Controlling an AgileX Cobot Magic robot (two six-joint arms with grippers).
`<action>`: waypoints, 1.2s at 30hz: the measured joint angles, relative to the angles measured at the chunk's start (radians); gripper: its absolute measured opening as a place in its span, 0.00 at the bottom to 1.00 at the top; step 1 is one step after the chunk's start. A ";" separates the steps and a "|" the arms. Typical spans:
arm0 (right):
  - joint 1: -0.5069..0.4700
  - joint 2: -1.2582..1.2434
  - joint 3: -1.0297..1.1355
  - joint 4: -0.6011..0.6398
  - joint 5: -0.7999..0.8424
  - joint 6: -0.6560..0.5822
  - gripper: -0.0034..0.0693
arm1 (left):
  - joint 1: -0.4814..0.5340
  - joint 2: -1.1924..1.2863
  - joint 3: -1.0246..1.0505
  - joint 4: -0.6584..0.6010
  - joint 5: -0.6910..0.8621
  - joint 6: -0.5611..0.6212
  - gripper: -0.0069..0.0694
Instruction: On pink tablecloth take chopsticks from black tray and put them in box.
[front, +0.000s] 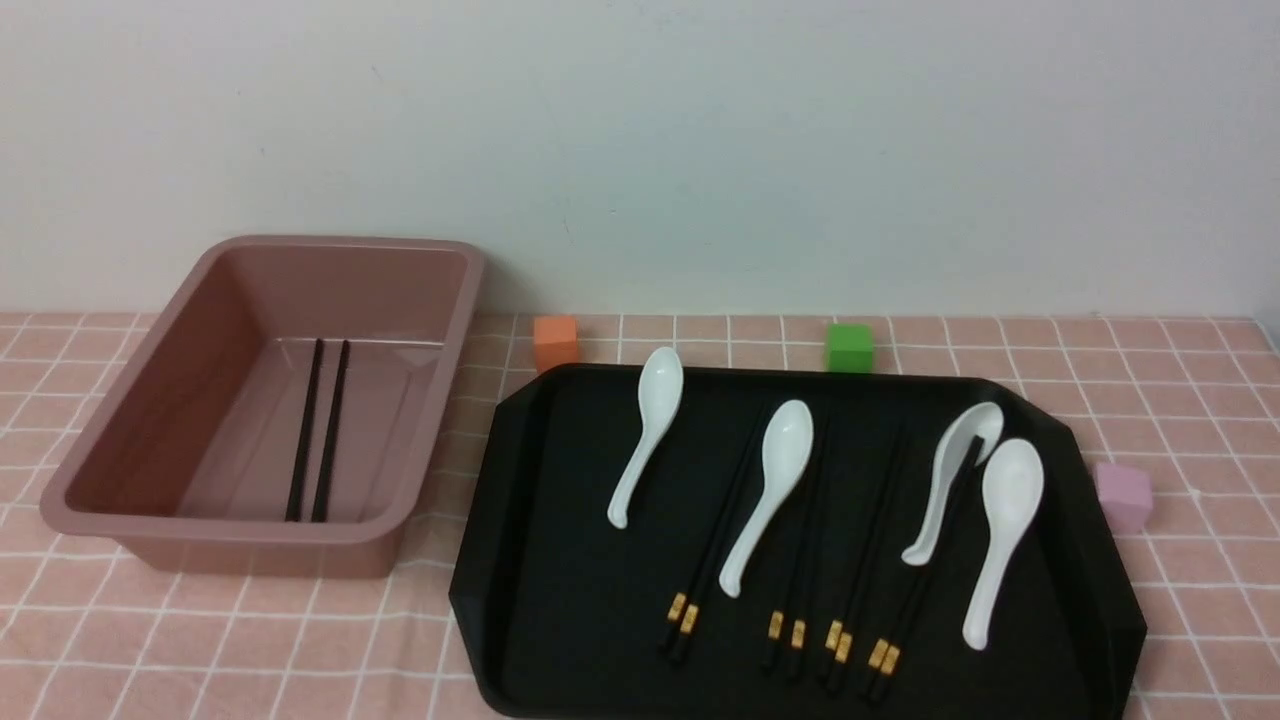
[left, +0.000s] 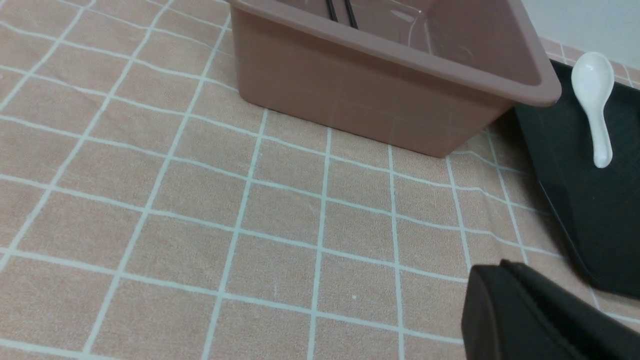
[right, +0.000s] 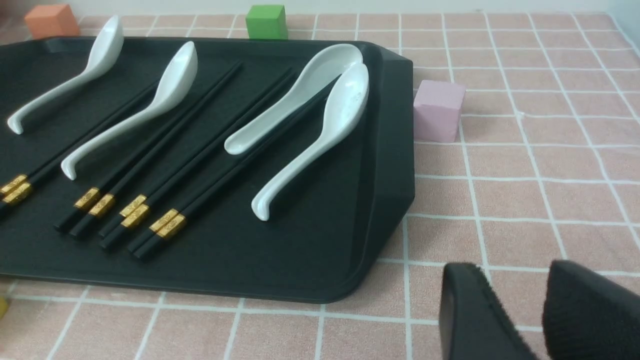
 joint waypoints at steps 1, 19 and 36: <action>0.000 0.000 0.000 0.000 0.000 0.000 0.38 | 0.000 0.000 0.000 0.000 0.000 0.000 0.07; 0.000 0.000 0.000 0.000 0.000 0.000 0.38 | 0.001 0.000 0.000 0.000 0.000 0.000 0.09; 0.000 0.000 0.000 0.000 0.000 0.000 0.38 | 0.001 0.000 0.000 0.000 0.000 0.000 0.10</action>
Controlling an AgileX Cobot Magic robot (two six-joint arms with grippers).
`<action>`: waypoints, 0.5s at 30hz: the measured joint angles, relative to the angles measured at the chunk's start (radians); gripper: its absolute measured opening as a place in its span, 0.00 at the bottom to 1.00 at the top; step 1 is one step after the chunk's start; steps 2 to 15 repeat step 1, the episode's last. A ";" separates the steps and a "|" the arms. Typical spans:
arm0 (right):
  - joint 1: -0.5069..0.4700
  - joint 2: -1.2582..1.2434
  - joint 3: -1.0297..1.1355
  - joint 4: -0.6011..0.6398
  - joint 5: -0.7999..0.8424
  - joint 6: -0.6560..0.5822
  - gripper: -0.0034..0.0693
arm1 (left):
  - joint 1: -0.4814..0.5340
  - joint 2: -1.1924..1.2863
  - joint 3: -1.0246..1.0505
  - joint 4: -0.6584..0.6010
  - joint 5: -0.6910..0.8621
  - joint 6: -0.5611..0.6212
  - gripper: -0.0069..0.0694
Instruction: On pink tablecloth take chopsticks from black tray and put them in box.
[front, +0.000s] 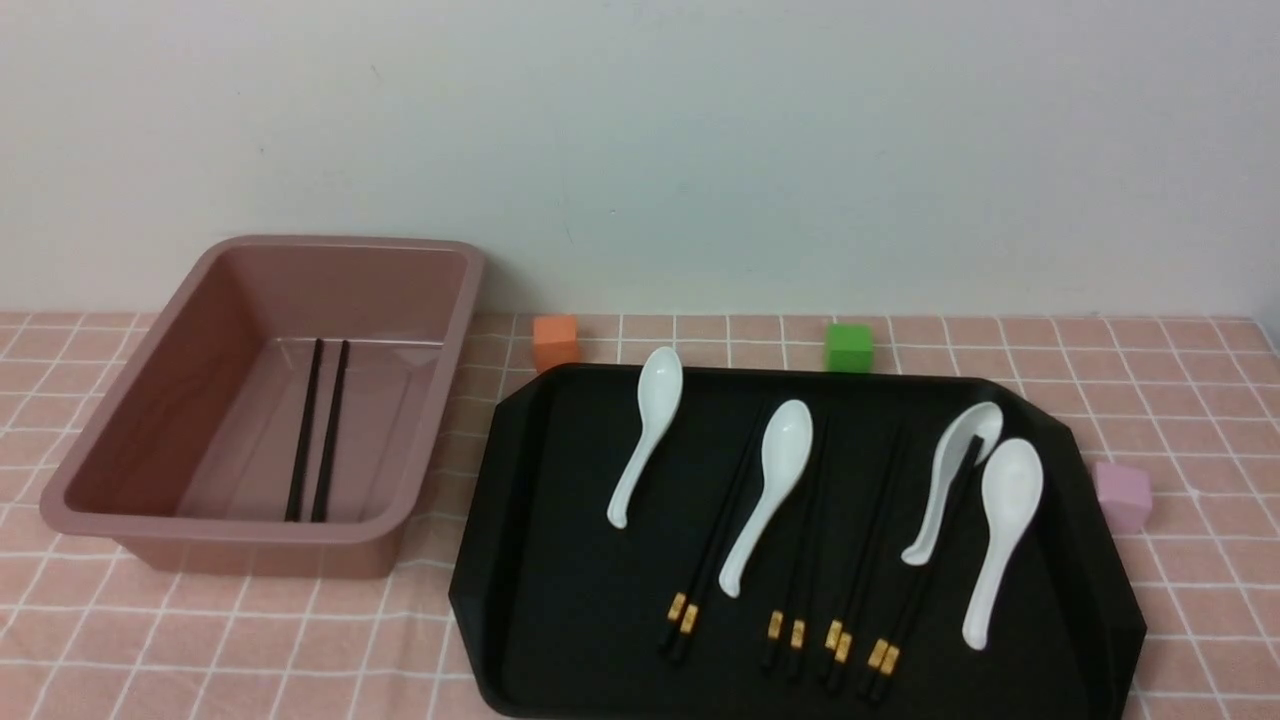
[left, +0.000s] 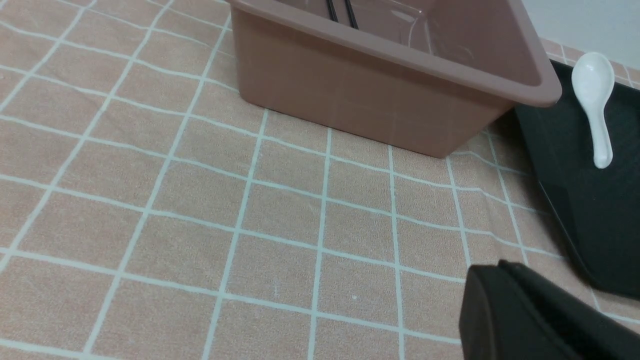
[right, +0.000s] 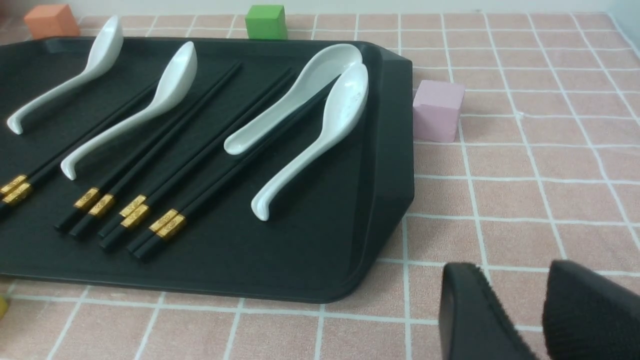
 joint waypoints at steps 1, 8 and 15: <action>0.000 0.000 0.000 0.000 0.000 0.000 0.38 | 0.000 0.000 0.000 0.000 0.000 0.000 0.10; 0.000 0.000 0.000 0.000 0.000 0.000 0.38 | 0.000 0.000 0.000 0.000 0.000 0.000 0.10; 0.000 0.000 0.000 0.000 0.000 0.000 0.38 | 0.000 0.000 0.000 0.000 0.000 0.000 0.10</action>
